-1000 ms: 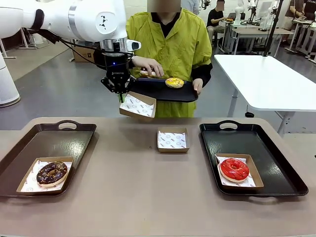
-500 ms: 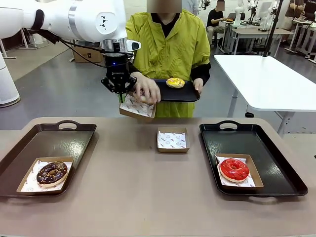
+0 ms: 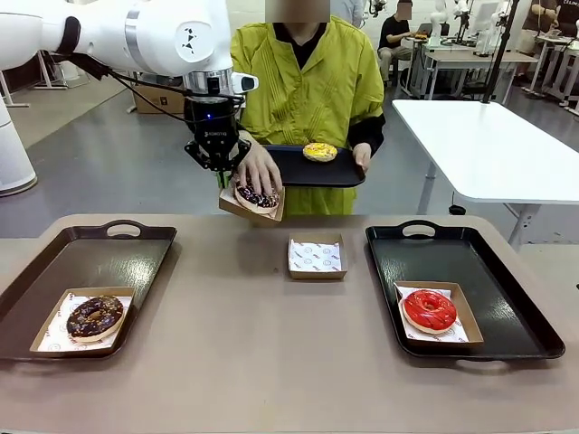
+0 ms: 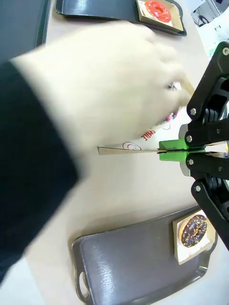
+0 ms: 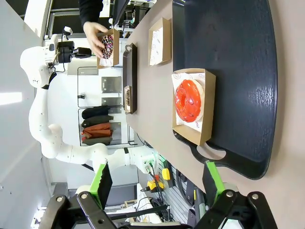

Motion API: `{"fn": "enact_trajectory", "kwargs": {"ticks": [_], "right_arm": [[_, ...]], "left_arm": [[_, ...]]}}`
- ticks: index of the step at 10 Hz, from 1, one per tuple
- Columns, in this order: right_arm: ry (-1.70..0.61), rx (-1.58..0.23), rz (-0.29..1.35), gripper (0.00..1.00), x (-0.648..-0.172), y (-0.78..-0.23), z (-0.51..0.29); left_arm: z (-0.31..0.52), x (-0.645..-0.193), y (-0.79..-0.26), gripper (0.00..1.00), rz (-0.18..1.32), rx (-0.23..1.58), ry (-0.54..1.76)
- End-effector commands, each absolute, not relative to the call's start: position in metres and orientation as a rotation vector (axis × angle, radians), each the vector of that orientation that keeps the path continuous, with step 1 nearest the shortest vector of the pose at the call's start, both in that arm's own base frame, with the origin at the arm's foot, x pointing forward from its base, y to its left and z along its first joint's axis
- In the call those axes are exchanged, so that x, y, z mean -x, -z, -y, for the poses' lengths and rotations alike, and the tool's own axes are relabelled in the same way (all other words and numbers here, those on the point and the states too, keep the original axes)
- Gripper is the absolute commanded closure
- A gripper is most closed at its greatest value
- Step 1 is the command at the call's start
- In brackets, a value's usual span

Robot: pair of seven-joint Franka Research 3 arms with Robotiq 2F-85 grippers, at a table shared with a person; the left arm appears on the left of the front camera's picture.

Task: Individually package the donuts and arrange them on the tray.
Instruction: Place the picked Paper togo box on the Handle tray while simultaneously picking up another Paper togo box from the table with the other hand.

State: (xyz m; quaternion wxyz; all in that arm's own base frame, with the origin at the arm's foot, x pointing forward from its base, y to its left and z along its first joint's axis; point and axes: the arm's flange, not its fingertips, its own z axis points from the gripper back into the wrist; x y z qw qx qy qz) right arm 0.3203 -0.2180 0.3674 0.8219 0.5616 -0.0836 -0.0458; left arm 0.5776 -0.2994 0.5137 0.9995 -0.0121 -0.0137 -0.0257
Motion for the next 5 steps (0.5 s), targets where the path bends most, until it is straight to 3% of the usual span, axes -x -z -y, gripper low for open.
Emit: {"fn": "enact_trajectory", "kwargs": {"ticks": [1, 5], "right_arm": [[0.106, -1.213, 0.179, 0.00, -0.3196, -0.3668, 0.2173], [0.106, -1.213, 0.179, 0.00, -0.3196, -0.3668, 0.2173]], "left_arm": [[0.2970, -0.5768, -0.5160, 1.00, 0.038, 0.029, 0.055], [0.2970, -0.5768, -0.5160, 1.00, 0.038, 0.029, 0.055]]}}
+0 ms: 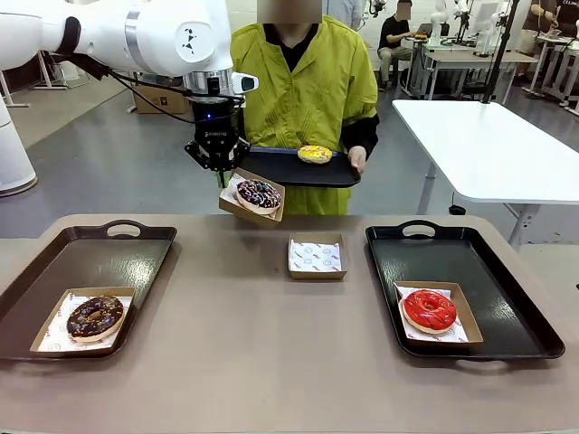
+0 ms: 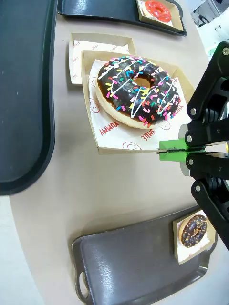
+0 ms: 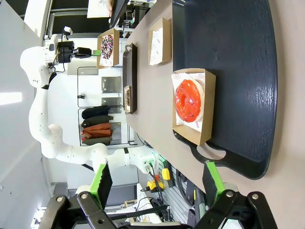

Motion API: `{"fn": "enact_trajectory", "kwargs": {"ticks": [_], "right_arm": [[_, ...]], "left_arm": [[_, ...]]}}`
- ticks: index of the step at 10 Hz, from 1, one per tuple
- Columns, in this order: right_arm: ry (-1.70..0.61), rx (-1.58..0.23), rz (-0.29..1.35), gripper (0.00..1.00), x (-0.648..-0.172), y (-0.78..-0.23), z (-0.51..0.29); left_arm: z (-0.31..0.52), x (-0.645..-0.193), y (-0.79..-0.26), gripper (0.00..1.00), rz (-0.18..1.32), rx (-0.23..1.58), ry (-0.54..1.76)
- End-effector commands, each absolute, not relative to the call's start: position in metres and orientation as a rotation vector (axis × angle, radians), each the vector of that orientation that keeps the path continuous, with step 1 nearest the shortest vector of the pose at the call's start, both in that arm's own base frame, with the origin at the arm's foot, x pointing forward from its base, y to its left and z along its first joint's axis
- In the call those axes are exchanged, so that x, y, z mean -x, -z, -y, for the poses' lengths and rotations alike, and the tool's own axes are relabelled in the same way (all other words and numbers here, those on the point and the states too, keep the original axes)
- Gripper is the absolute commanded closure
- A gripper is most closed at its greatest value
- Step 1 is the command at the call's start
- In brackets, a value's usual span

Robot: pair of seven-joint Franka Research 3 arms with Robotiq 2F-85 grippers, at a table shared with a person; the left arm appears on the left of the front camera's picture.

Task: Individually package the donuts and arrange them on the tray.
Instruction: Place the picked Paper togo box on the Handle tray while simultaneously picking up another Paper togo box from the table with the other hand.

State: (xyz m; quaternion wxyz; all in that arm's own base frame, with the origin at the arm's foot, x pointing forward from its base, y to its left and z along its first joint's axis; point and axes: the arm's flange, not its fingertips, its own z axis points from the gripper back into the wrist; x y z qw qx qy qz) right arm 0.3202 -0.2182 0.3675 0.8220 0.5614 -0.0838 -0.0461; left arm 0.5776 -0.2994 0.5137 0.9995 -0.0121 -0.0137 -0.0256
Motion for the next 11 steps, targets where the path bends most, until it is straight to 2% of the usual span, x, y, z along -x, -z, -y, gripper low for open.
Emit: {"fn": "enact_trajectory", "kwargs": {"ticks": [1, 4, 6, 9, 11], "right_arm": [[0.106, -1.213, 0.179, 0.00, -0.320, -0.367, 0.217], [0.106, -1.213, 0.179, 0.00, -0.320, -0.367, 0.217], [0.094, -1.144, 0.190, 0.00, -0.327, -0.377, 0.205], [0.082, -0.881, 0.205, 0.00, -0.394, -0.443, 0.140], [0.084, -0.769, 0.234, 0.00, -0.439, -0.472, 0.087]], "left_arm": [[0.297, -0.577, -0.516, 1.00, 0.038, 0.029, 0.055], [0.297, -0.577, -0.516, 1.00, 0.038, 0.029, 0.055], [0.288, -0.576, -0.515, 0.99, 0.063, 0.043, 0.103], [0.212, -0.564, -0.533, 0.99, 0.152, -0.016, 0.104], [0.157, -0.551, -0.538, 0.99, 0.166, 0.038, 0.058]]}}
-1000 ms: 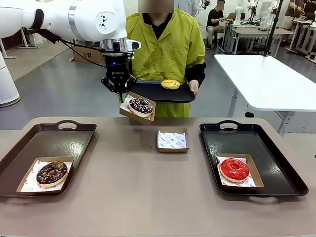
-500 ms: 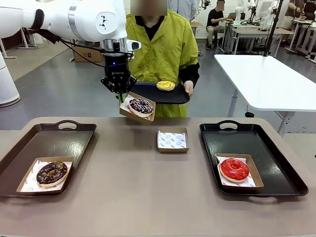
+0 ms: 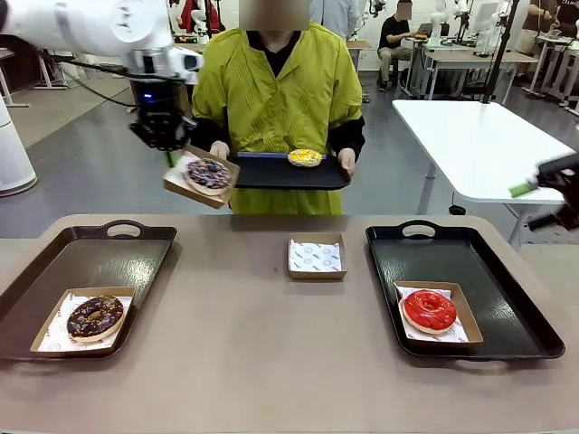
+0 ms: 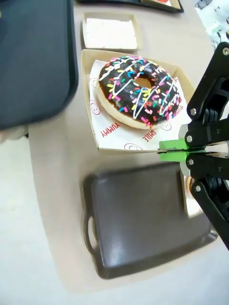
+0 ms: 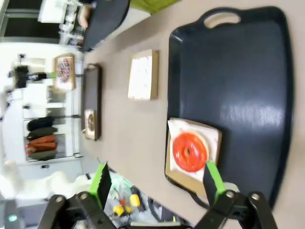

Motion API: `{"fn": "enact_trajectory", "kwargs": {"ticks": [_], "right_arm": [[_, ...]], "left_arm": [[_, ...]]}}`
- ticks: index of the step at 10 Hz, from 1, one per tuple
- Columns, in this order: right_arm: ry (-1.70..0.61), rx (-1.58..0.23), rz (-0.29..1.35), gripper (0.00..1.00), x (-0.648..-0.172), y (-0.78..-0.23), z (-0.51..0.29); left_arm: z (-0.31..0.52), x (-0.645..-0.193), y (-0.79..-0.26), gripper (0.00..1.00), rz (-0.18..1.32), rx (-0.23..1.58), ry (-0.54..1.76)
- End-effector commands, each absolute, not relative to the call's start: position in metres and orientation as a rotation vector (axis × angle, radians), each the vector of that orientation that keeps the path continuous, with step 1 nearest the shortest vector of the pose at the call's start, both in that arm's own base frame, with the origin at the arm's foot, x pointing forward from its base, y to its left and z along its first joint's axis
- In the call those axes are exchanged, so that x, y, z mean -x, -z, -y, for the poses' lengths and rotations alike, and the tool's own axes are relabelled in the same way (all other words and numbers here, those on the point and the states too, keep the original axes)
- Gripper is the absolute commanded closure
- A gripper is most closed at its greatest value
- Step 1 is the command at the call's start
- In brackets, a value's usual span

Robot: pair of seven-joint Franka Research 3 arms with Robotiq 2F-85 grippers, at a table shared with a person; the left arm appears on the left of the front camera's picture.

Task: Individually package the donuts and arrange them on the tray.
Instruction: Place the picked Paper togo box on the Handle tray while simultaneously picking up another Paper togo box from the table with the other hand.

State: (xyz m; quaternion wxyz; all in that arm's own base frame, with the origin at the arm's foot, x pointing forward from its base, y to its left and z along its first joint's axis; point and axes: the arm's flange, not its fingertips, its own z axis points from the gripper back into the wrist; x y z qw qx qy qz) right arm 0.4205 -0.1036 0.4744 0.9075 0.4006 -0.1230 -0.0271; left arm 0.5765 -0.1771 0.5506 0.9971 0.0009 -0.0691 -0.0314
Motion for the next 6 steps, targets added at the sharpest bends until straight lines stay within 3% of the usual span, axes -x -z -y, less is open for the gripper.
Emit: {"fn": "enact_trajectory", "kwargs": {"ticks": [1, 6], "right_arm": [[0.089, -0.702, 0.235, 0.00, -0.461, -0.475, 0.056], [0.048, -0.441, 0.290, 0.00, -0.518, -0.452, -0.054]], "left_arm": [[0.132, -0.541, -0.530, 0.99, 0.147, 0.043, 0.025], [0.047, -0.494, -0.489, 0.99, 0.125, 0.049, -0.038]]}}
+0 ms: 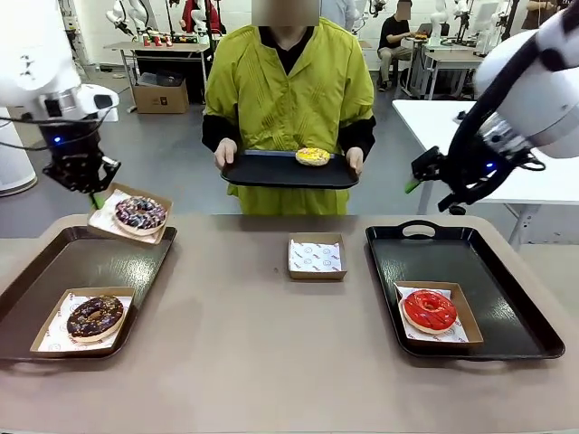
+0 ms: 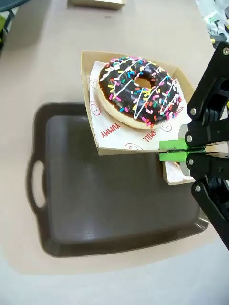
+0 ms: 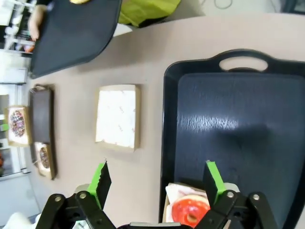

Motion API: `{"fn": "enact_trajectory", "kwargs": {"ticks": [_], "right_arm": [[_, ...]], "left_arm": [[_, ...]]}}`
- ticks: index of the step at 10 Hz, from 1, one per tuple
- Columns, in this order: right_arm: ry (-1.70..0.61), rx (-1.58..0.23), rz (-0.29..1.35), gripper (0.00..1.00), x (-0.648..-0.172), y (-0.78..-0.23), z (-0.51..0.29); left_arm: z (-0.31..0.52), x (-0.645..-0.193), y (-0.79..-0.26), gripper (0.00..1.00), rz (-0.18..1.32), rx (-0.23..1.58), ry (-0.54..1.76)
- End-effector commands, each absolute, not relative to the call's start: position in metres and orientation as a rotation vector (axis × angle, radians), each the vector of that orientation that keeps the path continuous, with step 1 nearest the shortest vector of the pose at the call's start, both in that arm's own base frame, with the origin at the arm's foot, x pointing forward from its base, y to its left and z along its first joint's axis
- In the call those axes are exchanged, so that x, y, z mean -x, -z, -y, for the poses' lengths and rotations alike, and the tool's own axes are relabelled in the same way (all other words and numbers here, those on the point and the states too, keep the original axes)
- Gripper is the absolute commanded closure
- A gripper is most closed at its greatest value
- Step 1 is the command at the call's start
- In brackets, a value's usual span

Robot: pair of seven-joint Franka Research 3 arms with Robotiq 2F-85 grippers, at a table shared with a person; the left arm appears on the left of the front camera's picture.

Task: Individually package the donuts and arrange them on the tray.
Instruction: Place the picked Paper togo box on the Handle tray while simultaneously picking up another Paper togo box from the table with the other hand.

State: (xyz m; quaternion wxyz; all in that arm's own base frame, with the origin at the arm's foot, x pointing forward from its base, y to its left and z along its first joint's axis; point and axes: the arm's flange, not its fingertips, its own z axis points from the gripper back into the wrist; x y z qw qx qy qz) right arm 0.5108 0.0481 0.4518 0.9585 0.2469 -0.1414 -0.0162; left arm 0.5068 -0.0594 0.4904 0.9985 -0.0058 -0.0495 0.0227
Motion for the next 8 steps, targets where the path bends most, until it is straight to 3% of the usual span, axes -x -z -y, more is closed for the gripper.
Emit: {"fn": "enact_trajectory", "kwargs": {"ticks": [1, 3, 8], "right_arm": [[0.034, -0.428, 0.309, 0.00, -0.5215, -0.4493, -0.0646], [0.007, -0.505, 0.304, 0.00, -0.5142, -0.4441, -0.0594], [0.006, -0.453, 0.306, 0.00, -0.5182, -0.4425, -0.0676]], "left_arm": [[0.0347, -0.4915, -0.4860, 0.99, 0.122, 0.063, -0.050], [0.0266, -0.4877, -0.4818, 0.99, 0.129, 0.081, -0.076], [0.0340, -0.4939, -0.4822, 0.99, 0.099, 0.037, -0.073]]}}
